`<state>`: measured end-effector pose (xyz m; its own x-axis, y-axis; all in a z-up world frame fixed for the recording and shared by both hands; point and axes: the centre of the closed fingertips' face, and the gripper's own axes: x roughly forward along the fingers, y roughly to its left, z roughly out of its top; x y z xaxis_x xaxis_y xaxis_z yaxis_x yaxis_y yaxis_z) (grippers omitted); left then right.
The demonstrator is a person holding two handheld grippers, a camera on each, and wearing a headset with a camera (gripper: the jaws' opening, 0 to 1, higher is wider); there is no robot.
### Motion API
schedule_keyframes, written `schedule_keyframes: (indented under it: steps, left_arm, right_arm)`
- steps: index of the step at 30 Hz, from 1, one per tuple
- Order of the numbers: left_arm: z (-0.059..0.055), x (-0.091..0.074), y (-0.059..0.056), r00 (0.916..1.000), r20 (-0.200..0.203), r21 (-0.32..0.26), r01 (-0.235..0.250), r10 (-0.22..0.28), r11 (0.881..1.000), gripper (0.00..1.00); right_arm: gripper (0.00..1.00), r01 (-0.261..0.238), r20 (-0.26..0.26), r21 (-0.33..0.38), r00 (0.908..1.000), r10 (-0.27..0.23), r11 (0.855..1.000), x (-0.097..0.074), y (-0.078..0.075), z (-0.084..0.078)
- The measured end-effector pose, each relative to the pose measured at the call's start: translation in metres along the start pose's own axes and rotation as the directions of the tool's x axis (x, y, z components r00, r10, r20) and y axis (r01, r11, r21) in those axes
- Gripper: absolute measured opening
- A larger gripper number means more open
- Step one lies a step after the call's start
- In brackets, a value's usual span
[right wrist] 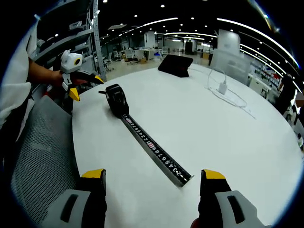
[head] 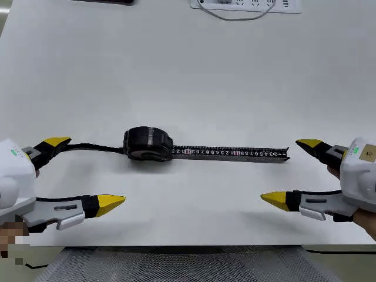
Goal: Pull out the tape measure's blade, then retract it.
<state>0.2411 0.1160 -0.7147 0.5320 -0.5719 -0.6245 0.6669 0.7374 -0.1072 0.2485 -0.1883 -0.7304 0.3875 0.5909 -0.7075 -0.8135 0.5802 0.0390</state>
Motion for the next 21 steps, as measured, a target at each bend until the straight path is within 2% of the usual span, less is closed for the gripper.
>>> schedule_keyframes:
  steps: [8, 21]
  left_arm:
    - [-0.015, -0.005, 0.000, 0.9998, -0.017, -0.029, -0.013, 0.012, 0.999, 0.91]
    - [-0.021, -0.011, -0.002, 0.9996, -0.014, -0.062, -0.026, 0.026, 0.998, 0.92]
  right_arm:
    - [0.82, 0.001, 0.001, 0.022, 1.0000, -0.001, 1.000, 0.000, 0.000, -0.010]
    - [0.84, 0.020, 0.020, 0.039, 0.9996, -0.020, 0.999, -0.001, 0.003, -0.014]
